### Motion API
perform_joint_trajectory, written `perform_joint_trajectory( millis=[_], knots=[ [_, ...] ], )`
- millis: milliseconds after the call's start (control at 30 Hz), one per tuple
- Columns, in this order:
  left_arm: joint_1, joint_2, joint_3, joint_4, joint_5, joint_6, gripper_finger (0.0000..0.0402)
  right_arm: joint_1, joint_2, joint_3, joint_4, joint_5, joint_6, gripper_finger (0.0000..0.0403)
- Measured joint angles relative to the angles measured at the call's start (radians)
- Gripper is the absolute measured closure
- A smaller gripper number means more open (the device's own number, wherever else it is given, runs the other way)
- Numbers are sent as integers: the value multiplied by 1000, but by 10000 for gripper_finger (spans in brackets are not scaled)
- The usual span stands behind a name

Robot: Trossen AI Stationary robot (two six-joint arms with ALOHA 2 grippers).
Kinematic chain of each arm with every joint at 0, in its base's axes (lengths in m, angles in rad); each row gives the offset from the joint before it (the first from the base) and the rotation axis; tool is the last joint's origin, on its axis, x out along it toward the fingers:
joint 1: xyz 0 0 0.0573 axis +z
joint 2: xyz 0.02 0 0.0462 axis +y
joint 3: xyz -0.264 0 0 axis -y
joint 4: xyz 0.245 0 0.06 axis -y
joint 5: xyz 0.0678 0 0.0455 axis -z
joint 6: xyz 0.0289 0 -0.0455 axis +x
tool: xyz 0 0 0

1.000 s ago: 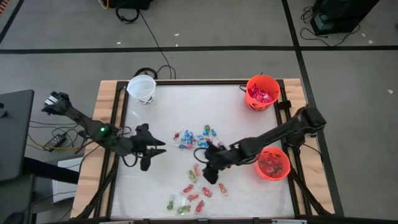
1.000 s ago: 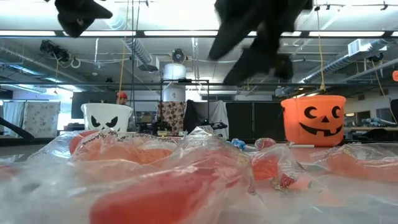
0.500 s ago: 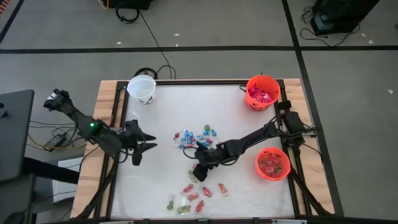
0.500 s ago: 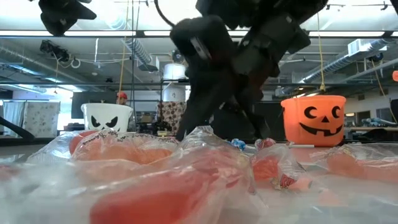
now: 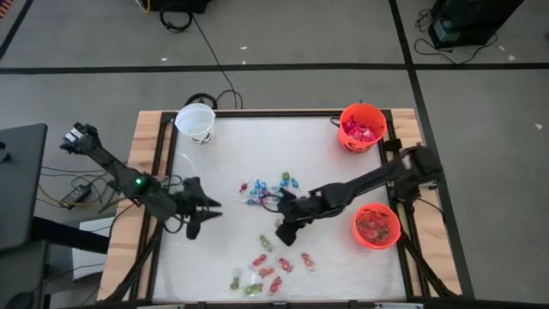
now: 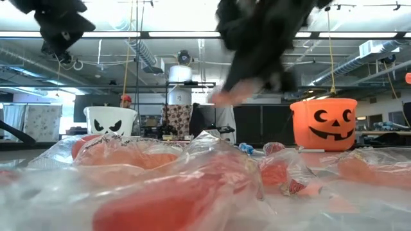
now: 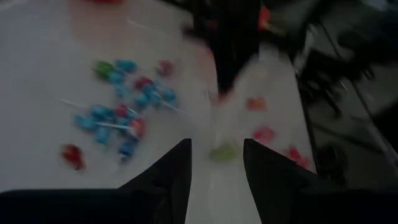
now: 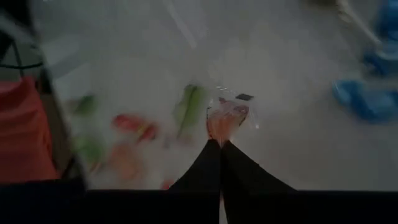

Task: Sort candy by brand, put in halloween buckets
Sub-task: Put the orange gummy into the bottom orange bucket

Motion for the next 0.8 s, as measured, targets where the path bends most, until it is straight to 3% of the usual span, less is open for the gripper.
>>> perform_joint_trajectory(
  millis=[167, 300, 400, 500, 667, 800],
  knots=[
    [2, 64, -66, 153, 52, 109, 250, 34, -195, 1, -272, -89, 47, 398],
    [52, 162, -87, 198, 78, 149, 250, 57, -317, 1, -603, -167, 75, 400],
    [111, 252, -82, 239, 178, 189, 250, 87, -399, 1, -796, -167, 134, 400],
    [149, 329, -81, 342, 258, 258, 250, 129, -475, 1, -912, -161, 215, 400],
    [196, 445, -80, 502, 299, 339, 250, 216, -566, 1, -1086, -120, 373, 400],
    [230, 523, -80, 585, 385, 369, 250, 273, -590, -25, -1128, -108, 453, 400]
  ],
)
